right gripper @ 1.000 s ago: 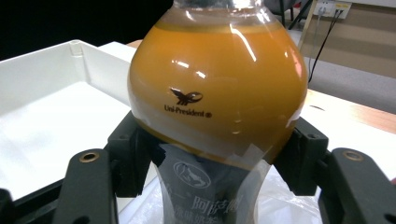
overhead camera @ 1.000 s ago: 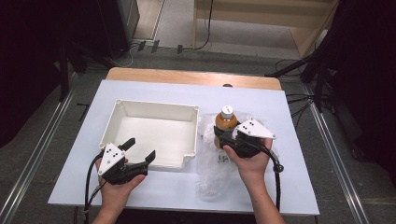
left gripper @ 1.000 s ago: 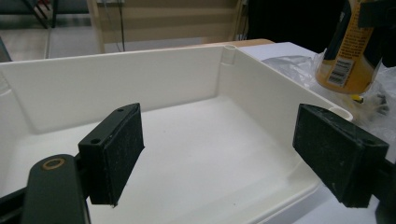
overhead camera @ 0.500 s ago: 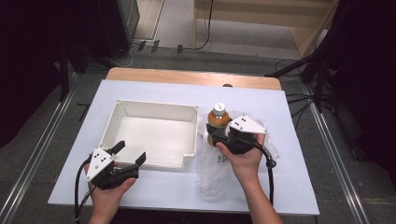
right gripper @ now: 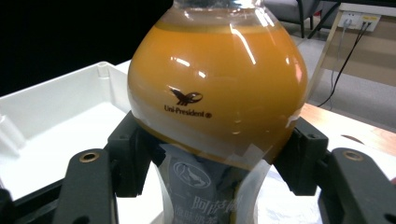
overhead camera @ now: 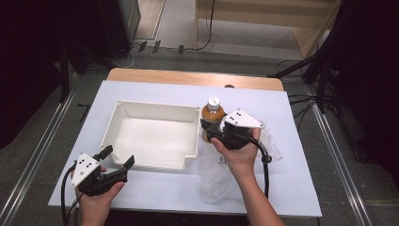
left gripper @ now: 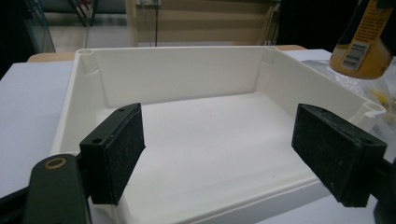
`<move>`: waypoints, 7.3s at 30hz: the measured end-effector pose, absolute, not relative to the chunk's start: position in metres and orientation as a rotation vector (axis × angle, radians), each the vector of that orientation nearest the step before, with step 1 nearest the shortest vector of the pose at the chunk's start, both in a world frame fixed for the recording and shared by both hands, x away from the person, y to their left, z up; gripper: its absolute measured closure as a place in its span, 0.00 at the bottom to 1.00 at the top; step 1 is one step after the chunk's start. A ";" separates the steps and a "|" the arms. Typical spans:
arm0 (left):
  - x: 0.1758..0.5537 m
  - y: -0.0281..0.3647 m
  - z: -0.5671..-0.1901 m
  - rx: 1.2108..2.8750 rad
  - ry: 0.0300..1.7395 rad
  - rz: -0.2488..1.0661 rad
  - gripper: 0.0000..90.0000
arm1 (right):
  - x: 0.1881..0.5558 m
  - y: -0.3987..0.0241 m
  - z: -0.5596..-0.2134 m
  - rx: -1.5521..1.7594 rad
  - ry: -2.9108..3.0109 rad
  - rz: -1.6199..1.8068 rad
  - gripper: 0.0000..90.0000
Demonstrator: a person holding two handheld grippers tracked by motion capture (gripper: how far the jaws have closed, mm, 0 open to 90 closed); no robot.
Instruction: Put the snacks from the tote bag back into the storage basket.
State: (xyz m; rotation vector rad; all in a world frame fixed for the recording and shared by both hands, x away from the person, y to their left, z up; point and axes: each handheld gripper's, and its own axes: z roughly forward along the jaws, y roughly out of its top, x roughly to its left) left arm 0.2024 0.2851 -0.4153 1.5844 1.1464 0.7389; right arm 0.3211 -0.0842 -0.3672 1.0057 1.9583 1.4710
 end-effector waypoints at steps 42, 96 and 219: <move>0.197 0.298 -0.421 1.598 1.120 0.704 0.19 | 0.326 -0.052 -0.352 0.932 1.984 1.540 0.41; 0.197 0.297 -0.419 1.585 1.108 0.694 0.19 | 0.336 -0.024 -0.374 0.904 2.055 1.545 0.41; 0.218 0.272 -0.414 1.602 1.036 0.641 0.20 | 0.322 -0.089 -0.406 1.013 1.964 1.591 0.34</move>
